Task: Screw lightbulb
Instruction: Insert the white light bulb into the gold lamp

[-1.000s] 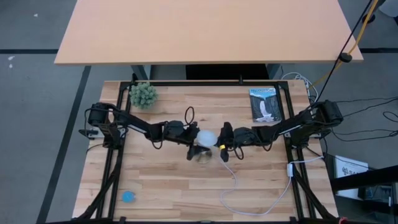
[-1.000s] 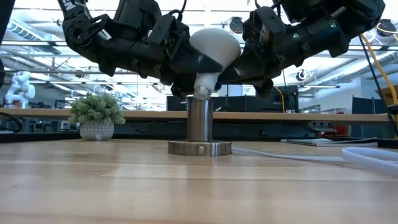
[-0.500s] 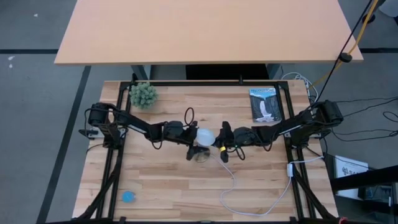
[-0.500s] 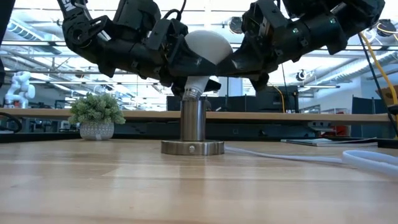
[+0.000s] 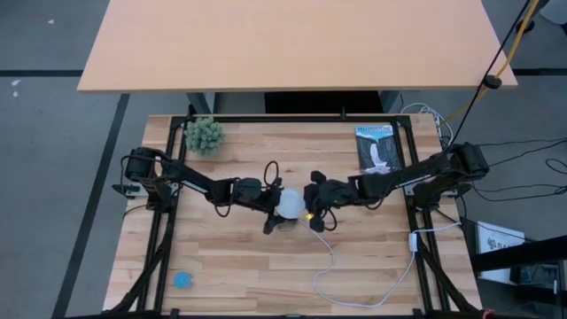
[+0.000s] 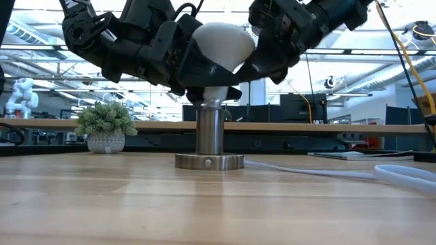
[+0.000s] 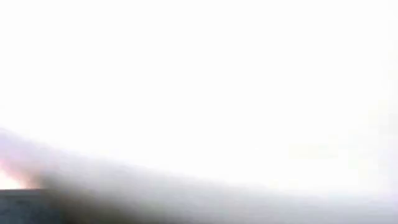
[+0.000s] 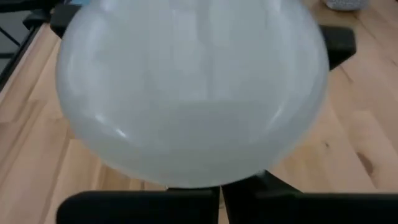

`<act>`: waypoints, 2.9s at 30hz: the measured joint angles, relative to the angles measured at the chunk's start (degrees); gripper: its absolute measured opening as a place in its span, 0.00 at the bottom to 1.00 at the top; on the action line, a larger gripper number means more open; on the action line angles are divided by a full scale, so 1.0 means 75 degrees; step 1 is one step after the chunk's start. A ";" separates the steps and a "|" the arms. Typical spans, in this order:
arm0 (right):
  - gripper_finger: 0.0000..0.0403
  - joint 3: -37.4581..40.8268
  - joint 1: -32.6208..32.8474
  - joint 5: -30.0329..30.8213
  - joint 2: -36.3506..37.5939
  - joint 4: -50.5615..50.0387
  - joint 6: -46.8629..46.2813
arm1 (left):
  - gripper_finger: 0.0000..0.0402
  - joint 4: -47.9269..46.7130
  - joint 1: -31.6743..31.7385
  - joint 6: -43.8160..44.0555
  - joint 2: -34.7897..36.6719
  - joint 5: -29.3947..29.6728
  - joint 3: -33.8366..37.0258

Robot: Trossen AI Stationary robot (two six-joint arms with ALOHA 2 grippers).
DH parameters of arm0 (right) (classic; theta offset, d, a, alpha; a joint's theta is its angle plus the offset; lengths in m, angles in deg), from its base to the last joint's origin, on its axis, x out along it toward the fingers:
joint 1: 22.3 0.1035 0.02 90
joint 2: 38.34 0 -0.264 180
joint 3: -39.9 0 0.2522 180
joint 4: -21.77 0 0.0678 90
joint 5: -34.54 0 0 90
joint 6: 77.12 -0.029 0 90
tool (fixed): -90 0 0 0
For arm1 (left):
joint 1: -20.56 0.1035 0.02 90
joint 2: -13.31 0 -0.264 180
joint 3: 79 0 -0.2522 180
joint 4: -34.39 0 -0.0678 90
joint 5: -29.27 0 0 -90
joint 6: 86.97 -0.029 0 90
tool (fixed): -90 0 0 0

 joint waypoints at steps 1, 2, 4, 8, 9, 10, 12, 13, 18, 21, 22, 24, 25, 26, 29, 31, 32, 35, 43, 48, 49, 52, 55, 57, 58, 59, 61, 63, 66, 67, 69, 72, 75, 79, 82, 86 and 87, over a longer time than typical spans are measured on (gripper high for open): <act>0.00 -0.0137 0.0000 -0.0009 0.0000 -0.0200 0.0023 | 0.68 0.0001 0.0000 0.0000 0.0000 0.0000 0.0000; 0.00 -0.0254 0.0000 -0.0012 0.0000 -0.0392 0.0050 | 0.68 0.0006 0.0000 0.0000 0.0000 -0.0002 0.0000; 0.00 -0.0460 0.0003 -0.0032 0.0000 -0.0709 0.0097 | 0.68 0.0020 -0.0001 0.0021 0.0000 -0.0002 0.0000; 0.00 -0.0612 0.0003 -0.0029 0.0000 -0.0827 0.0095 | 0.68 -0.0083 -0.0012 0.0189 0.0000 -0.0004 -0.0003; 0.00 -0.0612 0.0000 -0.0029 0.0000 -0.0886 0.0073 | 0.68 -0.0167 -0.0015 0.0222 0.0000 -0.0007 -0.0006; 0.00 -0.0610 0.0000 -0.0026 0.0000 -0.0976 0.0018 | 0.68 -0.0292 -0.0012 0.0222 0.0000 -0.0004 -0.0006; 0.00 -0.0609 0.0015 -0.0026 0.0000 -0.1055 -0.0053 | 0.68 -0.0615 0.0014 0.0208 -0.0002 -0.0004 -0.0009; 0.00 -0.0609 0.0040 -0.0015 0.0000 -0.1050 -0.0062 | 0.68 -0.0679 0.0032 0.0240 -0.0008 -0.0004 -0.0009; 0.00 -0.0606 0.0161 0.0036 0.0006 -0.0831 -0.0052 | 0.68 -0.0642 0.0059 0.0502 0.0380 -0.0036 -0.0006; 0.00 -0.0601 0.0164 0.0089 0.0006 -0.0882 -0.0055 | 0.68 -0.0795 0.0024 0.0409 0.0815 -0.0088 -0.0009; 0.00 -0.0597 0.0160 0.0067 0.0004 -0.0839 -0.0059 | 0.68 -0.0949 0.0011 0.0408 0.0942 -0.0074 -0.0017; 0.00 -0.0594 0.0166 0.0033 0.0003 -0.0624 -0.0073 | 0.68 -0.1265 -0.0003 0.0414 0.1092 -0.0060 -0.0017; 0.00 -0.0594 0.0166 0.0022 0.0000 -0.0469 -0.0073 | 0.68 -0.1393 -0.0012 0.0434 0.1122 -0.0060 -0.0017; 0.00 -0.0594 0.0166 0.0009 0.0000 -0.0303 -0.0073 | 0.68 -0.1544 -0.0027 0.0483 0.1131 -0.0042 -0.0017; 0.00 -0.0594 0.0168 -0.0013 0.0000 -0.0014 -0.0066 | 0.68 -0.1857 -0.0086 0.0580 0.1128 0.0008 -0.0015; 0.00 -0.0594 0.0169 -0.0028 -0.0009 -0.0043 -0.0057 | 0.68 -0.2002 -0.0099 0.0589 0.1131 0.0110 -0.0015; 0.00 -0.0594 0.0168 -0.0026 -0.0040 -0.0044 -0.0075 | 0.68 -0.2064 -0.0099 0.0594 0.1131 0.0176 -0.0015; 0.00 -0.0594 0.0163 0.0006 -0.0216 -0.0041 -0.0384 | 0.68 -0.2111 -0.0107 0.0794 0.1128 0.0203 -0.0012; 0.00 -0.0594 0.0195 -0.0055 -0.0766 0.0093 -0.0877 | 0.68 -0.2651 -0.0319 0.1441 0.1119 0.0159 0.0003; 0.00 -0.0589 0.0192 -0.0035 -0.0782 0.0323 -0.0867 | 0.68 -0.2604 -0.0326 0.1878 0.1029 0.0094 0.0003; 0.00 -0.0589 0.0187 -0.0031 -0.0767 0.0365 -0.0860 | 0.68 -0.2583 -0.0321 0.1917 0.1029 0.0081 0.0003; 0.00 -0.0592 0.0188 -0.0013 -0.0740 0.0478 -0.0868 | 0.68 -0.2467 -0.0309 0.2047 0.1029 0.0066 0.0003; 0.00 -0.0592 0.0187 -0.0012 -0.0740 0.0420 -0.0990 | 0.68 -0.2459 -0.0210 0.2246 0.1029 -0.0060 0.0017; 0.00 -0.0592 0.0176 0.0013 -0.0740 0.0399 -0.1050 | 0.68 -0.2394 -0.0135 0.2415 0.1029 -0.0063 0.0093; 0.00 -0.0592 0.0175 0.0020 -0.0740 0.0386 -0.1054 | 0.68 -0.2383 -0.0096 0.2419 0.1029 -0.0063 0.0122; 0.00 -0.0592 0.0176 0.0019 -0.0740 0.0380 -0.1055 | 0.68 -0.2351 -0.0086 0.2404 0.1032 -0.0054 0.0144; 0.00 -0.0592 0.0181 0.0005 -0.0740 0.0382 -0.1052 | 0.68 -0.2348 -0.0131 0.2401 0.1032 0.0132 0.0146; 0.00 -0.0592 0.0181 -0.0003 -0.0740 0.0385 -0.1052 | 0.68 -0.2348 -0.0193 0.2413 0.1032 0.0315 0.0146; 0.00 -0.0592 0.0182 -0.0036 -0.0740 0.0403 -0.1013 | 0.68 -0.2340 -0.0311 0.2480 0.1032 0.0443 0.0146; 0.00 -0.0592 0.0184 -0.0041 -0.0740 0.0421 -0.1007 | 0.68 -0.2334 -0.0354 0.2495 0.1032 0.0463 0.0146; 0.00 -0.0592 0.0172 -0.0044 -0.0748 0.0441 -0.0997 | 0.68 -0.2291 -0.0427 0.2477 0.1032 0.0468 0.0146; 0.00 -0.0592 0.0169 -0.0040 -0.0758 0.0438 -0.0994 | 0.68 -0.2145 -0.0463 0.2263 0.1032 0.0467 0.0146; 0.00 -0.0592 0.0169 -0.0035 -0.0756 0.0441 -0.0994 | 0.68 -0.2008 -0.0458 0.2083 0.1032 0.0409 0.0146; 0.00 -0.0592 0.0166 -0.0050 -0.0747 0.0435 -0.1050 | 0.68 -0.1605 -0.0449 0.2147 0.1034 0.0244 0.0149; 0.00 -0.0592 0.0155 -0.0342 -0.0651 0.0307 -0.1168 | 0.68 -0.1382 -0.0398 0.2303 0.1032 -0.0112 0.0152; 0.00 -0.0592 0.0131 -0.0402 -0.0288 -0.0273 -0.1248 | 0.68 -0.1297 -0.0311 0.2614 0.1043 -0.0231 0.0146; 0.00 -0.0592 0.0131 -0.0402 -0.0176 -0.0365 -0.1251 | 0.68 -0.1303 -0.0290 0.2622 0.1043 -0.0243 0.0146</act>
